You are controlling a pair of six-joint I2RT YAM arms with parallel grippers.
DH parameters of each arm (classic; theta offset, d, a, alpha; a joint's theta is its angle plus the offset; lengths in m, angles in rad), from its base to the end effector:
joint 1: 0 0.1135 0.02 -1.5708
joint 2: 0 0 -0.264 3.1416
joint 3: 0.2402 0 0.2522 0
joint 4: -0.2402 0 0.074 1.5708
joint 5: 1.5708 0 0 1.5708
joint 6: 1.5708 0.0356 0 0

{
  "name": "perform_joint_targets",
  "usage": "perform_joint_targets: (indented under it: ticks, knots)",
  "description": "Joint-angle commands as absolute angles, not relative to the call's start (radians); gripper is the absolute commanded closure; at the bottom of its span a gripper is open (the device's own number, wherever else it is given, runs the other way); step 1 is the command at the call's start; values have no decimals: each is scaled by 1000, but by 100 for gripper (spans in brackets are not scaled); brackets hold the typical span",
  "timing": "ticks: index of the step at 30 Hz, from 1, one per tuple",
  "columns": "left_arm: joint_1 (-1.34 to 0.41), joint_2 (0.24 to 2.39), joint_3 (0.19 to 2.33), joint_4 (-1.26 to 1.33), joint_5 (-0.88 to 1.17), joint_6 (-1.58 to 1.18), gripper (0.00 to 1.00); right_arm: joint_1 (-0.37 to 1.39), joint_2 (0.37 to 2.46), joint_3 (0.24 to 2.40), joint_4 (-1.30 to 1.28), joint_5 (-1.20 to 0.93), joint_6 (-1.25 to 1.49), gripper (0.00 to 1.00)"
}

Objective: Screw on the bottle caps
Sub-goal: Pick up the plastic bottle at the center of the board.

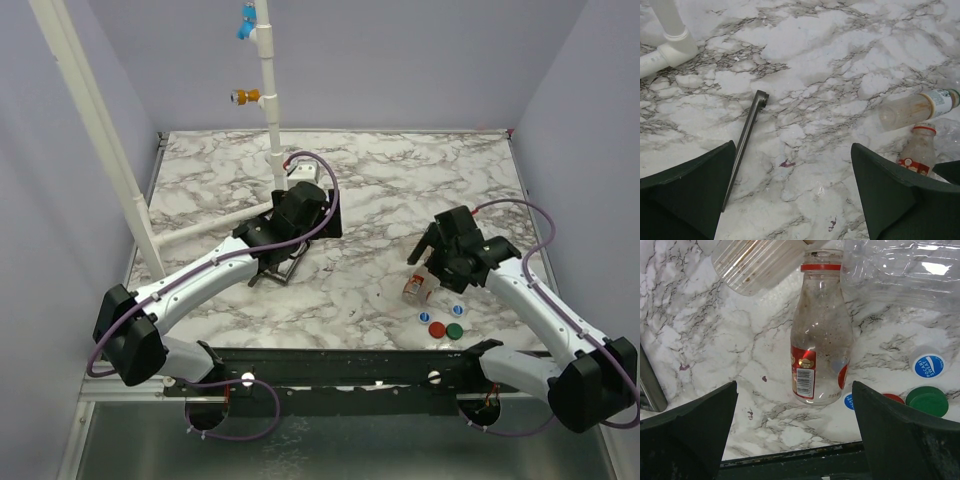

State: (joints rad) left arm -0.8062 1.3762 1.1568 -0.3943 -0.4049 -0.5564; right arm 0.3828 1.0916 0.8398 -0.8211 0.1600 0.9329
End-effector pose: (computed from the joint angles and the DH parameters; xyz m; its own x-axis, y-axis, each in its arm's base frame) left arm 0.2236 -0.2128 0.3163 -0.5711 -0.1059 -0.8140 0.1634 0.9571 -0.2391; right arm 0.1900 0.0704 0.2489 -0.7249 0.5631 -0.3969 0.4772 0.8259 0.3003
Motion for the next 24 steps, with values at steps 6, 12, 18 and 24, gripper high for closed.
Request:
perform_joint_targets:
  ticks: [6, 12, 18, 24]
  knots:
    - [-808, 1336, 1142, -269, -259, -529, 1, 387, 1146, 740, -748, 172, 989, 0]
    - [-808, 1333, 1133, -267, -258, -541, 1, 387, 1202, 686, -662, 160, 1004, 6]
    - [-799, 1316, 1103, -252, -272, -567, 1, 387, 1256, 651, -578, 147, 1004, 29]
    - [-774, 1305, 1068, -240, -238, -626, 1, 387, 1249, 663, -575, 122, 974, 52]
